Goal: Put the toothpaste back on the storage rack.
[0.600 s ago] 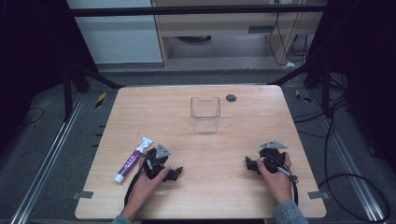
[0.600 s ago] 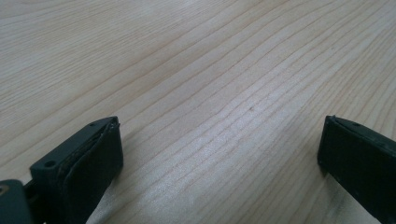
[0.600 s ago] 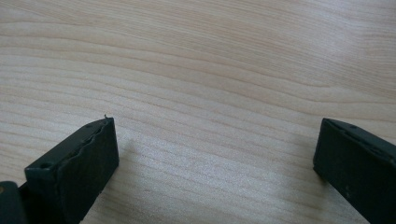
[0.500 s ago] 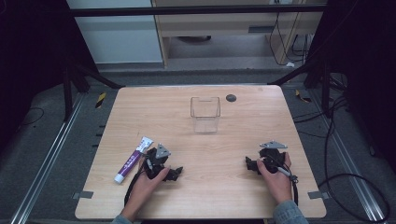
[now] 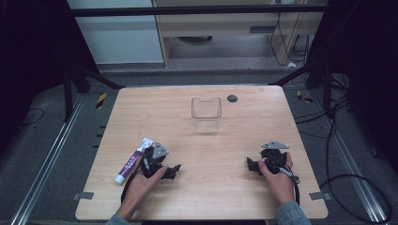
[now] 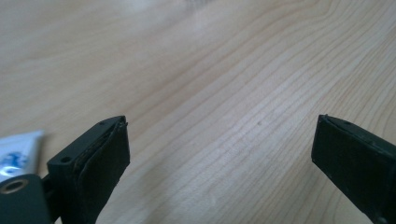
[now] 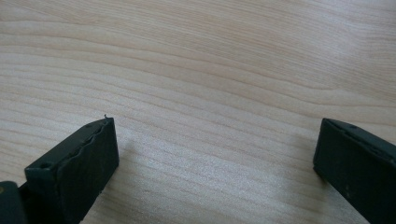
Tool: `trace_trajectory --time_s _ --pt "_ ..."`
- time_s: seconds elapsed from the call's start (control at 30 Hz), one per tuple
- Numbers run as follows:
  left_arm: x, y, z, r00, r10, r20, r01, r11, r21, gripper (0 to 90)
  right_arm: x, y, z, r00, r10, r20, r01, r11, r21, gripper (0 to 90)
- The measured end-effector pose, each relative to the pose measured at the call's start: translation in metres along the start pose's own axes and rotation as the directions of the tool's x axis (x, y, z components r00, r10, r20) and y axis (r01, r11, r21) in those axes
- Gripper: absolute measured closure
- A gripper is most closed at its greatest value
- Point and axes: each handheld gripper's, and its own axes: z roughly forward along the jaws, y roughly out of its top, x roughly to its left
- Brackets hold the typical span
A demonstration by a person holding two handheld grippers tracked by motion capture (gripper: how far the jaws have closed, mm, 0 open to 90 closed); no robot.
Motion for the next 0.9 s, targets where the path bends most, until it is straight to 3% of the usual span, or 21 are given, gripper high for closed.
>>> trace_trajectory --time_s 0.13,0.2,0.43,0.5,0.53,0.57,0.63,0.73,0.9 --pt "0.006 0.005 -0.017 0.9996 0.026 -0.011 -0.026 0.9987 -0.045 3.7 0.0 0.0 0.0 1.0 0.0 -0.001 0.0 1.0 0.0 0.4" --pt "0.012 0.007 -0.026 0.9996 0.018 -0.021 -0.019 0.9985 -0.051 3.6 0.0 0.0 0.0 1.0 -0.001 -0.004 0.001 1.0 -0.001 0.4" --pt "0.033 0.005 -0.042 0.9978 -0.007 -0.066 0.008 0.9998 0.017 4.2 0.0 0.0 0.0 0.9999 -0.01 -0.008 0.01 1.0 0.0 0.4" --pt "0.047 0.0 -0.048 0.9937 -0.057 -0.097 0.061 0.9973 0.041 3.5 0.0 0.0 0.0 0.9999 -0.01 -0.008 0.01 1.0 0.0 0.4" --pt "0.047 0.0 -0.048 0.9937 -0.057 -0.097 0.061 0.9973 0.041 4.0 0.0 0.0 0.0 0.9999 -0.01 -0.008 0.01 1.0 0.0 0.4" --pt "0.053 -0.002 -0.051 0.9908 -0.094 -0.097 0.099 0.9935 0.056 4.8 0.0 0.0 0.0 0.9999 -0.01 -0.008 0.01 1.0 0.0 0.4" --pt "0.06 -0.006 -0.054 0.9874 -0.121 -0.102 0.128 0.9897 0.064 6.3 0.0 0.0 0.0 0.9999 -0.011 -0.009 0.011 1.0 -0.001 0.4" --pt "0.067 -0.01 -0.057 0.9839 -0.129 -0.124 0.142 0.9853 0.096 8.2 0.0 0.0 0.0 0.9999 -0.012 -0.009 0.012 1.0 -0.001 0.4" --pt "0.076 -0.016 -0.062 0.9786 -0.156 -0.135 0.17 0.98 0.103 11.6 0.0 0.0 0.0 0.9998 -0.015 -0.013 0.015 1.0 0.0 0.4"
